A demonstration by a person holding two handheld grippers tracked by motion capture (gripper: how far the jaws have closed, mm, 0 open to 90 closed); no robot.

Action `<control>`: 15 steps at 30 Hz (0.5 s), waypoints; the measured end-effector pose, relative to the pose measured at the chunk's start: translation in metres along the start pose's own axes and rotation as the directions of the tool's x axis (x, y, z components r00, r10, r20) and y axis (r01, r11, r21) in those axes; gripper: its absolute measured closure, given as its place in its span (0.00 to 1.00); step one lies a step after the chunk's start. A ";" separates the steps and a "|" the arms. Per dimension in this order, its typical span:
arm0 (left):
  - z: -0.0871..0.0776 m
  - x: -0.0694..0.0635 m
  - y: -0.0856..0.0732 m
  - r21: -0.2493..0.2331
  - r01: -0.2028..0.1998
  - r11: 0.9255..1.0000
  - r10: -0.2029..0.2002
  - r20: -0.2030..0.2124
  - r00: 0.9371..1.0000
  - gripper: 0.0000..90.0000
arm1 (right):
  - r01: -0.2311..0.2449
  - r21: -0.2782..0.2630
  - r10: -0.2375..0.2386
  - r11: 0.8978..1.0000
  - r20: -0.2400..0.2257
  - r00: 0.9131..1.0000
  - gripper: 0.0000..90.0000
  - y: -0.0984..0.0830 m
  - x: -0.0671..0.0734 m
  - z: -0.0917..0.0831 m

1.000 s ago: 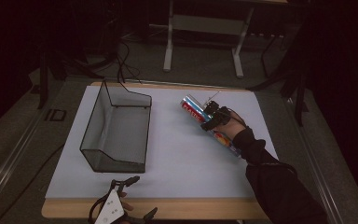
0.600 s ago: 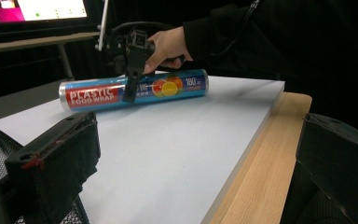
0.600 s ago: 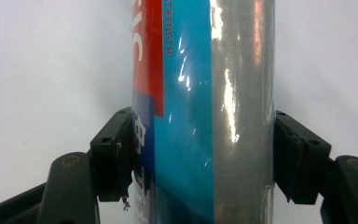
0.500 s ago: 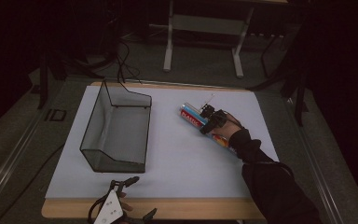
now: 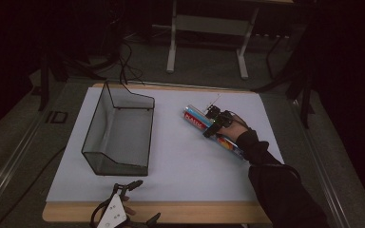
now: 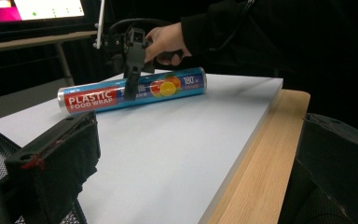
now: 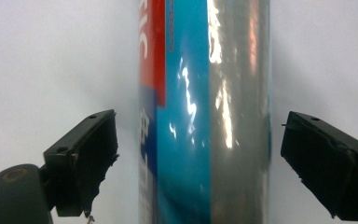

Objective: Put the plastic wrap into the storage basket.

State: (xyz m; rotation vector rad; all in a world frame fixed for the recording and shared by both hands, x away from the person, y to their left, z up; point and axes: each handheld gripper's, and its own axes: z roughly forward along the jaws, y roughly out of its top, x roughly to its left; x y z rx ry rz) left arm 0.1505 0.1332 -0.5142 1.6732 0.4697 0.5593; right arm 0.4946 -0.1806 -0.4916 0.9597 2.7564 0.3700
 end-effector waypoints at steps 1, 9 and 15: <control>0.000 0.000 0.000 -0.001 0.000 1.000 0.000 0.000 1.000 0.00 | 0.001 0.001 -0.001 1.000 0.016 1.000 0.11 -0.001 -0.002 -0.003; 0.001 -0.001 0.001 -0.004 -0.003 1.000 0.003 0.004 1.000 0.00 | 0.095 0.057 -0.099 0.994 0.077 0.992 0.18 0.000 0.000 -0.030; 0.000 -0.002 0.001 -0.011 -0.005 1.000 0.005 0.004 1.000 0.00 | 0.056 0.143 -0.062 0.988 0.041 0.997 0.18 -0.001 -0.004 -0.039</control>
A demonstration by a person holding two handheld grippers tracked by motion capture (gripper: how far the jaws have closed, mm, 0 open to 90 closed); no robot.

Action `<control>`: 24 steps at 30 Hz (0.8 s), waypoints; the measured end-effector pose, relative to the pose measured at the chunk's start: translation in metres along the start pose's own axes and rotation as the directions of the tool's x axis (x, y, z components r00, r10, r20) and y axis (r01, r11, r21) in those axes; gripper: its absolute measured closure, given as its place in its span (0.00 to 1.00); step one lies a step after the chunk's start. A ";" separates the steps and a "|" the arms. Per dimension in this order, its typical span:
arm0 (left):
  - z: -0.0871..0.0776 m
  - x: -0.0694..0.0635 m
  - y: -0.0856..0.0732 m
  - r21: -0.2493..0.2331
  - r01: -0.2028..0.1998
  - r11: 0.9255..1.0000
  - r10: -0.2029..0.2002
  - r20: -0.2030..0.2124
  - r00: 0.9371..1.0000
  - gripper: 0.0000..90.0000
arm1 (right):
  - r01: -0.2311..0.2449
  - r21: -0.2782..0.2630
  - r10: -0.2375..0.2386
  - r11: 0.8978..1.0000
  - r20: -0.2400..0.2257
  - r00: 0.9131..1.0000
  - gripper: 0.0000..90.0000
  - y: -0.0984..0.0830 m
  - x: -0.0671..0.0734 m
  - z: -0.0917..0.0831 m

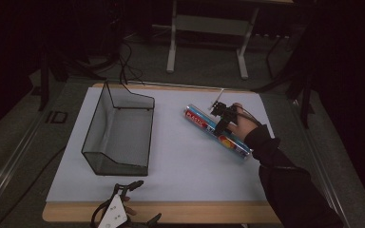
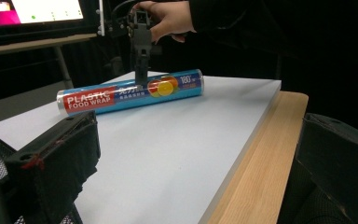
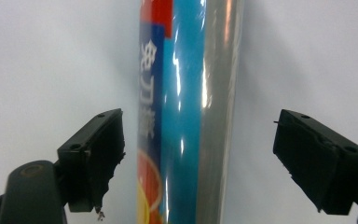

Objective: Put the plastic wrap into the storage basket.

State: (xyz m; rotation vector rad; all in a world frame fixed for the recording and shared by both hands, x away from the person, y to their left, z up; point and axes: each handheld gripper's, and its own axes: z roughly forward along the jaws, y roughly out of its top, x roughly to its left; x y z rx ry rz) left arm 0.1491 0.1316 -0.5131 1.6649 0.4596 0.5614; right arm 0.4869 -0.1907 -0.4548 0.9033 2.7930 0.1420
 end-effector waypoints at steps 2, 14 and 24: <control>0.000 0.000 0.000 0.001 -0.001 1.000 0.001 0.001 1.000 0.00 | -0.027 0.015 0.028 1.000 -0.002 1.000 0.21 -0.001 -0.001 -0.002; 0.001 0.000 -0.001 0.004 -0.001 1.000 0.001 0.012 1.000 0.00 | -0.135 0.028 0.137 0.990 -0.101 0.985 0.16 0.008 -0.007 0.032; 0.001 0.000 -0.001 0.005 0.001 1.000 -0.001 0.017 1.000 0.00 | -0.071 0.026 0.073 0.997 -0.079 0.994 0.26 0.012 -0.008 0.041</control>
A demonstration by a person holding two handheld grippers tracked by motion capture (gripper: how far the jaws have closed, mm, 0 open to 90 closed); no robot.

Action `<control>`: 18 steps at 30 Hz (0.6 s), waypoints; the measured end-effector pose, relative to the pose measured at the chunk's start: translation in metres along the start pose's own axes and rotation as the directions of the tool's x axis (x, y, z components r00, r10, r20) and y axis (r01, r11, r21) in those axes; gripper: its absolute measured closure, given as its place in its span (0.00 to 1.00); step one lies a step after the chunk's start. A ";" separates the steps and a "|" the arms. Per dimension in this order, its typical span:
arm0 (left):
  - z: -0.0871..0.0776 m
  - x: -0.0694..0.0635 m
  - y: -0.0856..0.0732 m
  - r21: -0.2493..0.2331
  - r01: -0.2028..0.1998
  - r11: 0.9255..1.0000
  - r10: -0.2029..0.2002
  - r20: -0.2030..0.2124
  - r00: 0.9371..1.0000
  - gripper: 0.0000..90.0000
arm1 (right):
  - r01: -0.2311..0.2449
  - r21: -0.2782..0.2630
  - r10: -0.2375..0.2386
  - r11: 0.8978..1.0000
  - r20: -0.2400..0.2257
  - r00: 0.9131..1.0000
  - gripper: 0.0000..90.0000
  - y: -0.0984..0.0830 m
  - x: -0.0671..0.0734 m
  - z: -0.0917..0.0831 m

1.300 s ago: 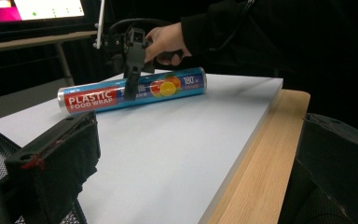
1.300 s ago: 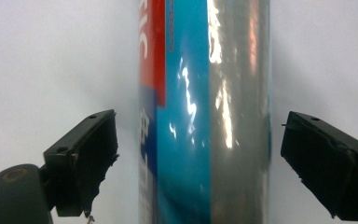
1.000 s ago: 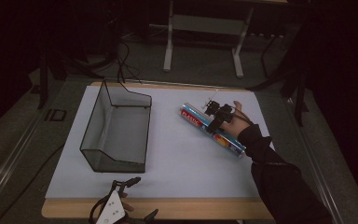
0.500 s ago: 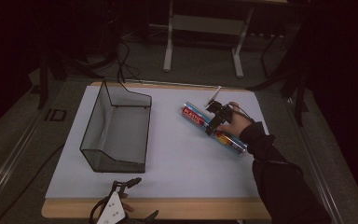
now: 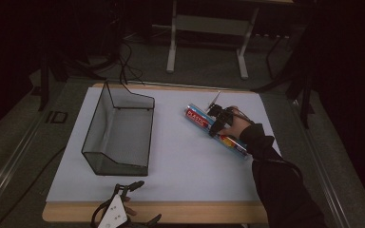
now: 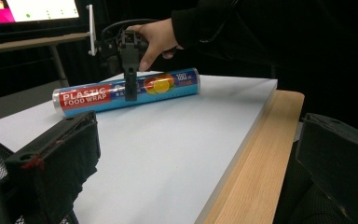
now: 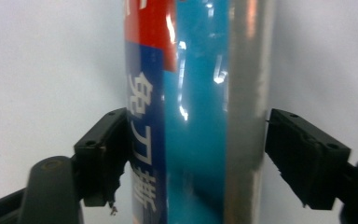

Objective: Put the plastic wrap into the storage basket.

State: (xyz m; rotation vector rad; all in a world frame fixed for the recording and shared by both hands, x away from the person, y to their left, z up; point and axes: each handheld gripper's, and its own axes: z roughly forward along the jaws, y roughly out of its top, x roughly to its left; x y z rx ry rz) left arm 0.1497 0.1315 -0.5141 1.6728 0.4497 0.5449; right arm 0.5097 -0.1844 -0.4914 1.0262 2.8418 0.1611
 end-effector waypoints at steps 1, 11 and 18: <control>0.000 0.000 0.000 0.000 0.000 1.000 0.000 0.000 1.000 0.00 | 0.000 0.000 0.000 1.000 0.000 1.000 0.26 0.000 0.000 0.000; 0.000 0.000 0.000 0.001 0.005 1.000 -0.005 0.002 1.000 0.00 | -0.001 0.038 0.002 0.999 -0.029 1.000 0.34 0.004 0.001 0.013; 0.001 0.000 -0.001 0.006 0.003 1.000 -0.003 0.008 1.000 0.00 | -0.012 0.068 0.015 0.998 -0.043 0.999 0.34 0.007 -0.002 0.017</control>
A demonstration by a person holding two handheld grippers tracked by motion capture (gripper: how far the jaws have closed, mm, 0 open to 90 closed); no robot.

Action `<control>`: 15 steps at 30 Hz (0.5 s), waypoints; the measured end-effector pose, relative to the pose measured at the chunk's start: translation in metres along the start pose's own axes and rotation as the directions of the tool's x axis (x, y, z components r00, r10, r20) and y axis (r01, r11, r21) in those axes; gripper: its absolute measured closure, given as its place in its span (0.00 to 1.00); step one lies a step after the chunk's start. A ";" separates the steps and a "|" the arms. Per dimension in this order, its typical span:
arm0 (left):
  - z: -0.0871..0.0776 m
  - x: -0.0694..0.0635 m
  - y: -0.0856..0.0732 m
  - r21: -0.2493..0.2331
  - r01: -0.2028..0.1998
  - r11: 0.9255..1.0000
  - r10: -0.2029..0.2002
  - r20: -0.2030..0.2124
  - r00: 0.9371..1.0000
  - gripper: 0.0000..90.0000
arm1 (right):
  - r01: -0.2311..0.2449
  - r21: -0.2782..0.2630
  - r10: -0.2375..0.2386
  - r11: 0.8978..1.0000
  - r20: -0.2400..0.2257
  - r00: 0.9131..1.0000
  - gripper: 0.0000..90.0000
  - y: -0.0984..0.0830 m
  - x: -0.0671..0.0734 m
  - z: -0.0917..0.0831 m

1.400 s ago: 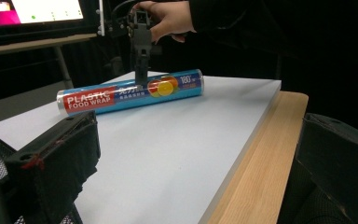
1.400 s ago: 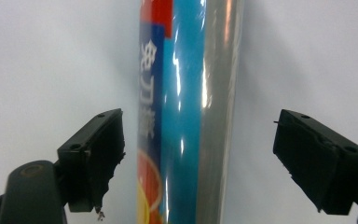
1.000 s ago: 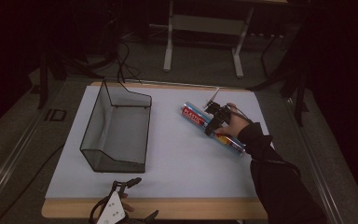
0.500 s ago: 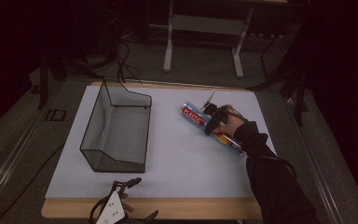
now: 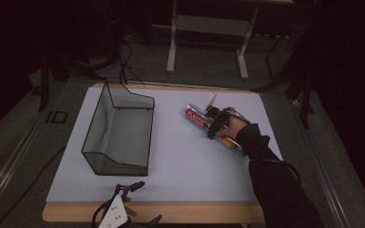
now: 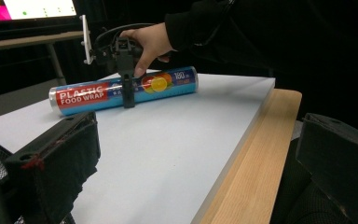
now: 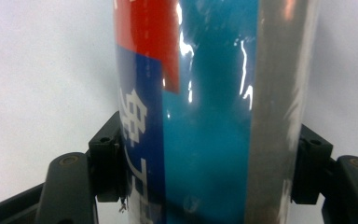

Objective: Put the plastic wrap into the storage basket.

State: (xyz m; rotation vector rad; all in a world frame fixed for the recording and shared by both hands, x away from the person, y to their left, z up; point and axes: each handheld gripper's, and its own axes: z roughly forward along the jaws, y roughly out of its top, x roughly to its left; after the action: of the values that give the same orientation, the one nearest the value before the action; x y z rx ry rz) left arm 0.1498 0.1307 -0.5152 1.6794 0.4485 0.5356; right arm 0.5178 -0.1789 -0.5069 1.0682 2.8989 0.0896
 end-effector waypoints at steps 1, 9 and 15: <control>0.000 0.000 0.000 0.000 0.002 1.000 -0.002 -0.001 1.000 0.00 | 0.005 0.000 -0.005 1.000 0.005 1.000 0.34 0.000 0.001 0.000; 0.000 0.002 0.000 -0.001 0.004 1.000 -0.004 -0.003 1.000 0.00 | -0.028 -0.010 0.028 1.000 0.012 1.000 0.35 0.000 0.000 -0.007; 0.003 0.001 0.000 0.002 0.003 1.000 -0.003 0.001 1.000 0.00 | -0.149 -0.147 0.144 0.978 -0.049 0.988 0.35 -0.007 -0.011 -0.046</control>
State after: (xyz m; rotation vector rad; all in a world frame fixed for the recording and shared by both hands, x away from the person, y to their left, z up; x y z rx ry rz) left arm 0.1524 0.1293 -0.5153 1.6803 0.4508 0.5318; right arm 0.5186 -0.1936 -0.4617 1.2632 2.7879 0.3325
